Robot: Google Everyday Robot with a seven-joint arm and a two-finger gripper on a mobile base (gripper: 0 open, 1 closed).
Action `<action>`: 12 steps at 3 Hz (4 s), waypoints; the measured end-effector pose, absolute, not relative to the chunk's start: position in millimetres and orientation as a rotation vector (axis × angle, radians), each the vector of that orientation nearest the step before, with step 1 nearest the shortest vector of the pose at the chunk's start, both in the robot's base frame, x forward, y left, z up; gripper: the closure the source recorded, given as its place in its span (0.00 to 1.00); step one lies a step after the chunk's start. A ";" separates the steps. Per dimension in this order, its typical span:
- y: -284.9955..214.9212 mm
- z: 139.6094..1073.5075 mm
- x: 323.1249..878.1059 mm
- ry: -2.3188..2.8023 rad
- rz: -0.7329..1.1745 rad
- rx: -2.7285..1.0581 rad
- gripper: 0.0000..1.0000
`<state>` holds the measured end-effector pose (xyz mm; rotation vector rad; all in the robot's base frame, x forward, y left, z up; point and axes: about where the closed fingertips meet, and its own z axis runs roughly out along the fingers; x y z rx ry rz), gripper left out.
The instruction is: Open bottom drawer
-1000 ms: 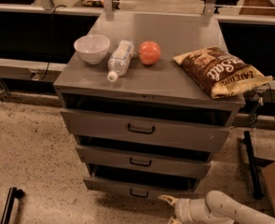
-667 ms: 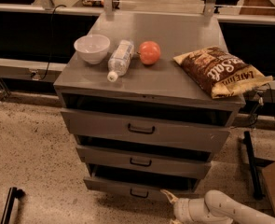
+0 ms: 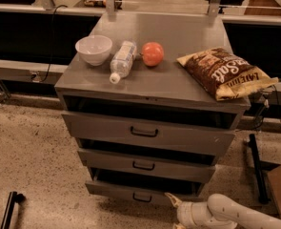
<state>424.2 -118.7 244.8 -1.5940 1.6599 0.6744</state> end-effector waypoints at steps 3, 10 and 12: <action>-149.6 210.2 484.4 1.802 0.529 -1.656 0.00; -134.4 218.9 415.2 1.733 0.838 -1.685 0.33; -129.4 218.1 411.7 1.722 0.848 -1.686 0.00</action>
Offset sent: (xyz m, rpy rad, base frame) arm 0.0690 -0.0437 -0.0318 -0.2201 -0.0145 -0.0852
